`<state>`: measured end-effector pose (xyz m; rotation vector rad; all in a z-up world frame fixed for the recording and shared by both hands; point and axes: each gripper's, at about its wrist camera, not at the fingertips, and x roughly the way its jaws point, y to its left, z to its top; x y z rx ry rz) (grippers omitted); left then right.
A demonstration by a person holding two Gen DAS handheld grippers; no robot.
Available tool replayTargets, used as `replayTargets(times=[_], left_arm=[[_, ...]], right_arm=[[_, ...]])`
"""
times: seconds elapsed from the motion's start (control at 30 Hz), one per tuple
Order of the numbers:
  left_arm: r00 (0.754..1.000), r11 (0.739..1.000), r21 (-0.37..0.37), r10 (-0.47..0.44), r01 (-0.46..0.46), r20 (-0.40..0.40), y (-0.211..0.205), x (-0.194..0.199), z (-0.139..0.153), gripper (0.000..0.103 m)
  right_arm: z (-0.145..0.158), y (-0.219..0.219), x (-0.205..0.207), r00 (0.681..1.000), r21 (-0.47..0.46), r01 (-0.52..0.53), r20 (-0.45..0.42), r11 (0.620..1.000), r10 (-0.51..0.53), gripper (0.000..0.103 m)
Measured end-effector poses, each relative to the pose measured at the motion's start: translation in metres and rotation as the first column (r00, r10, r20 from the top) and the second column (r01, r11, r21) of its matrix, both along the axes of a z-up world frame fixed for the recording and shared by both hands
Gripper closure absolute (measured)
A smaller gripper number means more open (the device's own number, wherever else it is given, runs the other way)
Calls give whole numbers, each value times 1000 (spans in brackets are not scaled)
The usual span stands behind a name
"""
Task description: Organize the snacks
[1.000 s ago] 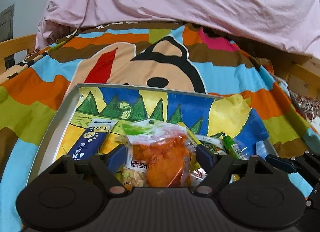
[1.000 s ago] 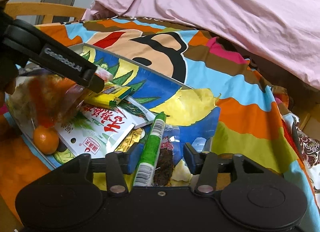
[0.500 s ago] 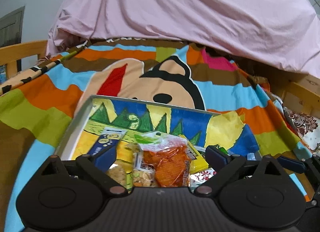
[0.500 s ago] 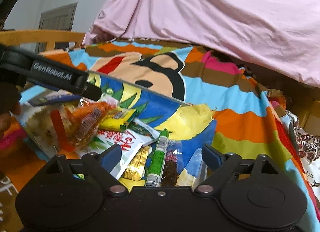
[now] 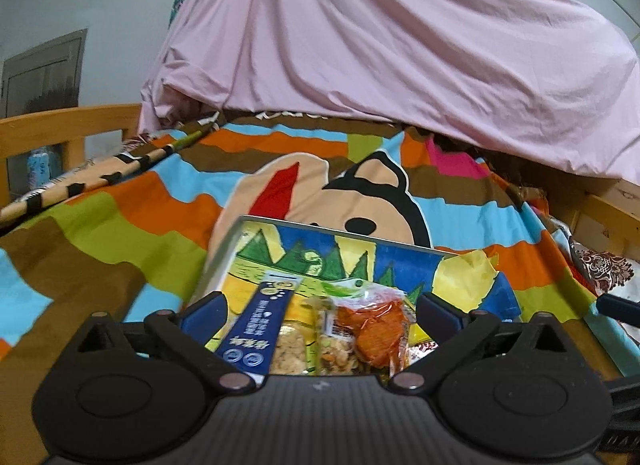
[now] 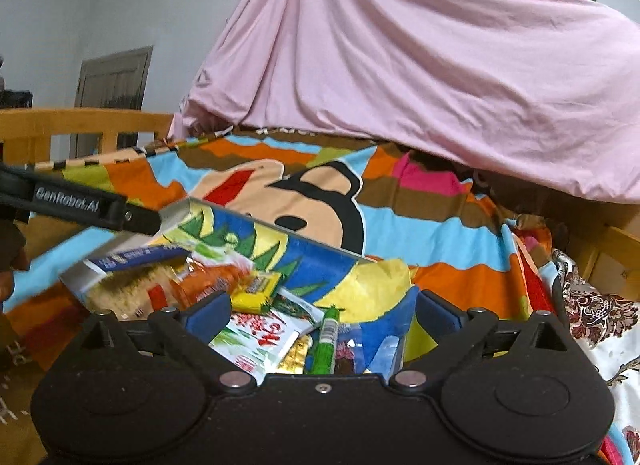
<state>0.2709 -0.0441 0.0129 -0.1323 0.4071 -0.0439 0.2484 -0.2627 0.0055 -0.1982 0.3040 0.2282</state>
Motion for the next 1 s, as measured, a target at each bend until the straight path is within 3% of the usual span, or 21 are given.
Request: replayTargets(times=[0.23, 0.47, 1.0], left_arm=[[998, 997, -55, 49, -46, 45, 18, -29, 12, 1], [995, 997, -55, 66, -62, 79, 30, -58, 24, 1], [988, 995, 18, 94, -97, 119, 43, -130, 40, 1]], right_arm=[[21, 1, -23, 1000, 44, 10, 27, 999, -11, 2], [38, 4, -49, 999, 95, 3, 44, 995, -7, 1], [53, 5, -113, 999, 153, -36, 36, 988, 31, 1]])
